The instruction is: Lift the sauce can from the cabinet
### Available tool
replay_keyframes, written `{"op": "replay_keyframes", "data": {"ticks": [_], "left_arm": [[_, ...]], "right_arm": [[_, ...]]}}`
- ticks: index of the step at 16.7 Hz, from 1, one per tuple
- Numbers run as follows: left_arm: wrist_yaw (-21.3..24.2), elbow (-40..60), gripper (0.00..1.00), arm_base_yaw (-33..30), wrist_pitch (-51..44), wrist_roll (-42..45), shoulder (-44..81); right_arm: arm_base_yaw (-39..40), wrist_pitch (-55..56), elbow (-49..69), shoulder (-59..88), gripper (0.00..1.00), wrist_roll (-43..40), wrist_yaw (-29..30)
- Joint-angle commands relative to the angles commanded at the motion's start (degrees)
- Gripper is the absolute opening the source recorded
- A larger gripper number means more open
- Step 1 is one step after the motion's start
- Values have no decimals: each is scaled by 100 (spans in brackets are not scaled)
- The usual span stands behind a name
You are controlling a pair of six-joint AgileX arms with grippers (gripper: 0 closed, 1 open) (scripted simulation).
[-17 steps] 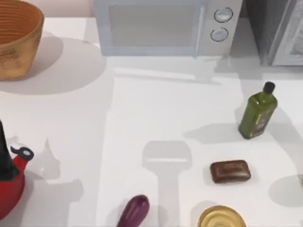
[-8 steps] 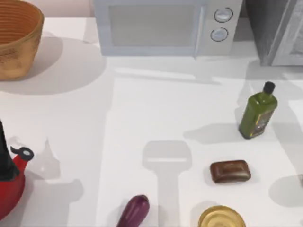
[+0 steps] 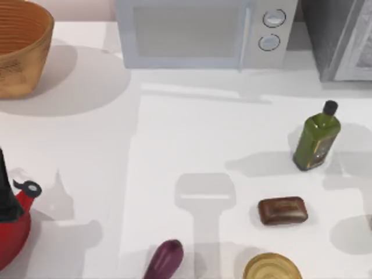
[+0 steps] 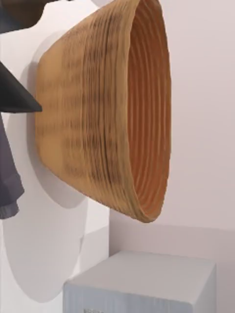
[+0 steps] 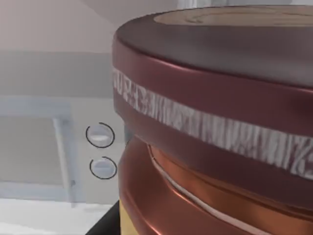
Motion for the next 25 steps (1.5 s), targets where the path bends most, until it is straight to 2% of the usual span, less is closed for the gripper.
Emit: {"op": "replay_keyframes", "data": {"ticks": [5,9,17,25], "left_arm": [[0,0,100,0,0,0,0],[0,0,100,0,0,0,0],[0,0,100,0,0,0,0],[0,0,100,0,0,0,0]], "right_arm": [[-497,822,-2179,-1534,0,-51,-209],[-683,1141,-2853,-2103,0,-77,-223],[-600,1206,-2789,-2018,0,-103,-178],[458,2447,-1768,-478,0,-438,235]]}}
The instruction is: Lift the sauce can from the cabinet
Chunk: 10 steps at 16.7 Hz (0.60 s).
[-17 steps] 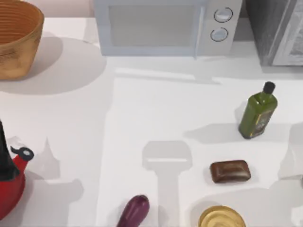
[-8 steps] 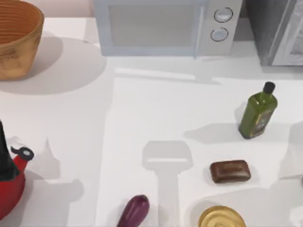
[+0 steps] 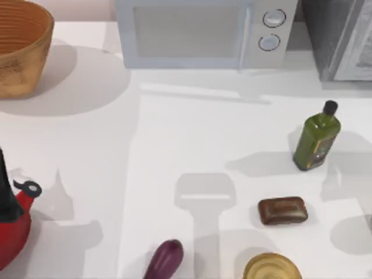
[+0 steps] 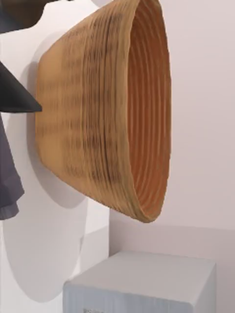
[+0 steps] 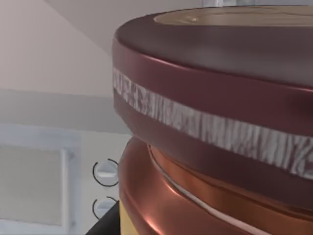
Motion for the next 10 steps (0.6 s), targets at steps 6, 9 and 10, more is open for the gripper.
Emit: {"op": "replay_keyframes", "data": {"ticks": [6,9,10], "left_arm": [[0,0,100,0,0,0,0],[0,0,100,0,0,0,0],[0,0,100,0,0,0,0]], "right_arm": [[835,1116,625,1465,0,-141,216],[1238,1676,884,2197,0,-190,283],[1366,1865,960,2444,0,-202,296]]}}
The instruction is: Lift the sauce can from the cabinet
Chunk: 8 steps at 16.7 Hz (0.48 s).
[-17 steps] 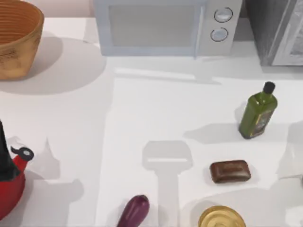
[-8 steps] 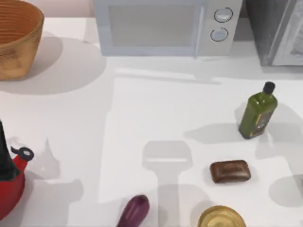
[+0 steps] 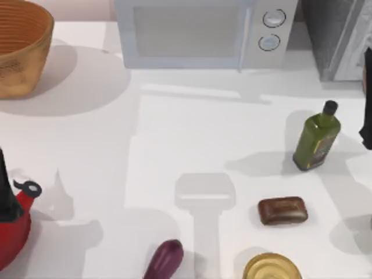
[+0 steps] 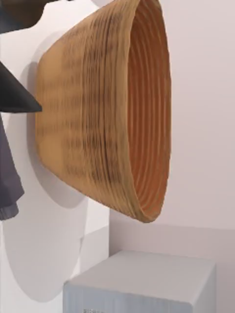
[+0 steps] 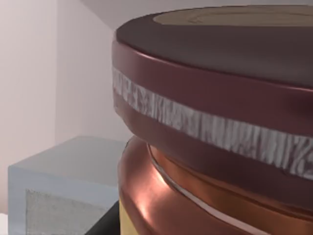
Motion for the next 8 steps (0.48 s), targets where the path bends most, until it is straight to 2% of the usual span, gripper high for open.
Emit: {"op": "replay_keyframes", "data": {"ticks": [8], "left_arm": [[0,0,100,0,0,0,0]], "right_arm": [[892,1577,530,1973,0,-65,15]]}}
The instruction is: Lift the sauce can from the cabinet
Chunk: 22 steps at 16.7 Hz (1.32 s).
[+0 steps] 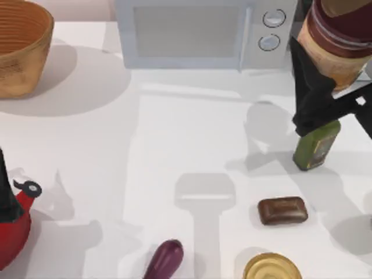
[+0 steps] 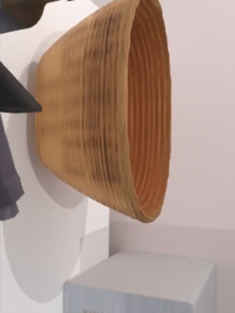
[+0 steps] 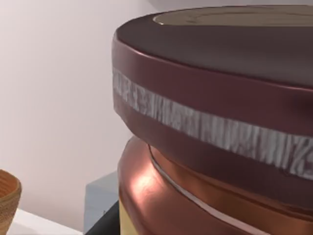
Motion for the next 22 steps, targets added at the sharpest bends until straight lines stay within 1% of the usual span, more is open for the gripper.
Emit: {"op": "replay_keyframes", "data": {"ticks": [8,16,20,22], "left_arm": [[0,0,100,0,0,0,0],[0,0,100,0,0,0,0],[0,0,100,0,0,0,0],[0,0,100,0,0,0,0]], "right_arm": [[579,1667,401,2001,0,160,-70],[1023,3201,578,4179,0,393,-301],[1087,3919,528,5289,0,566,-509],[1014,4101,449,5678,0,652,-600]]}}
